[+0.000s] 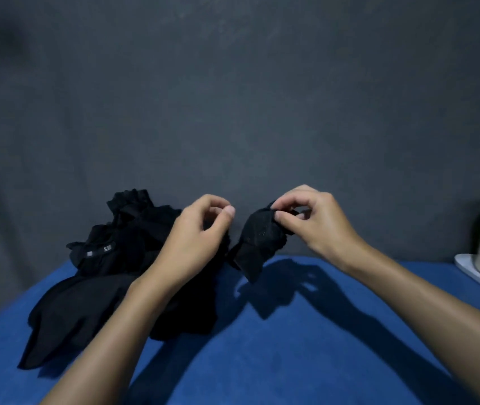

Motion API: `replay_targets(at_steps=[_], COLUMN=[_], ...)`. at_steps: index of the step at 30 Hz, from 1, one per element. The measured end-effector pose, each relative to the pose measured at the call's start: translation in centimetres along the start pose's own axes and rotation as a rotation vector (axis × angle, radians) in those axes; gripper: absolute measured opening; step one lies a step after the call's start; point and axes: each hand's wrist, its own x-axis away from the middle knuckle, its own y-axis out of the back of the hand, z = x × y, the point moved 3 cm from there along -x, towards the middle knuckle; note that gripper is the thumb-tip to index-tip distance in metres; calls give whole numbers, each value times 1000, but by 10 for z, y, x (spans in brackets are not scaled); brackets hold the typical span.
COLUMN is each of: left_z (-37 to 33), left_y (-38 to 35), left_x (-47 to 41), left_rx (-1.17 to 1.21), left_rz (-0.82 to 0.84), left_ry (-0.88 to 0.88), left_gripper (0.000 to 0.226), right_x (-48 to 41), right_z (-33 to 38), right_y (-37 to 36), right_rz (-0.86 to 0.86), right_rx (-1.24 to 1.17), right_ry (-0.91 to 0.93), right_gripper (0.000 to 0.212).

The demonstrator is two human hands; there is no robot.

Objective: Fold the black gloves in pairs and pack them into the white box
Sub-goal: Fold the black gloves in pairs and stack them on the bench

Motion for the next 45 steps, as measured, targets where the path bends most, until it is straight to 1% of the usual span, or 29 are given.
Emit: replay_targets(at_steps=[2,4,6,9,12,13,15,17,18,20,22,24,26,28,29,30,32,33,34,36,37,39,40,42,44,45], left_z=[-2,-4,-4,-4,-6,-6,-5,-5,-5,-2,1,3,6,12,18,23,29,29,29,30,30,33,34,36,36,36], left_y=[-28,-56,-79,-104,-116,-119,-124,-128,-129,-132,-133,-133,-134,-136,-138,-139,-139,-137,-135,-133,-133,-134,-135,-134,-132,-132], left_x=[9,22,36,49,50,49,47,48,47,46,45,44,44,44,44,44,47,48,50,51,53,57,59,62,63,63], left_rx=[106,167,235,444,618,637,644,634,637,651,651,640,608,570,507,383,26,-105,-169,-179,-175,-211,-244,-323,-394,-421], left_rz=[118,229,287,317,218,174,114,72,55,32,0,-26,-21,21,51,100,224,266,296,370,423,525,553,577,593,601], left_ry=[111,204,300,416,431,414,367,342,333,308,281,259,269,345,379,376,263,187,117,24,-4,-33,-39,-56,-66,-64], left_gripper=[14,13,12,21,21,20,19,20,21,23,25,26,24,22,22,22,16,15,17,21,23,28,30,36,46,51], right_x=[20,39,55,75,84,86,92,99,102,104,102,100,96,93,92,91,93,94,97,102,104,108,111,120,129,132], right_z=[-6,-13,-21,-34,-50,-56,-68,-79,-81,-86,-87,-88,-87,-87,-87,-90,-97,-100,-102,-105,-104,-97,-94,-89,-88,-89], right_y=[15,28,38,50,64,68,70,66,63,59,58,58,59,60,60,61,61,60,58,56,57,60,61,58,53,52], right_rz=[14,30,46,65,36,16,-14,0,26,77,80,40,-8,-48,-61,-67,-34,-2,40,118,128,124,159,311,431,436], right_rx=[-49,-103,-109,-93,-6,-24,-221,-452,-528,-573,-543,-511,-436,-402,-358,-278,-92,-20,39,183,256,308,299,310,386,418], right_ry=[-18,-34,-51,-106,-167,-204,-363,-533,-583,-609,-623,-625,-609,-605,-605,-609,-615,-605,-583,-505,-452,-335,-297,-262,-246,-230], right_gripper=[25,28,29,29,29,30,35,39,42,48,51,41,27,21,18,15,11,11,12,16,17,18,25,40,40,36])
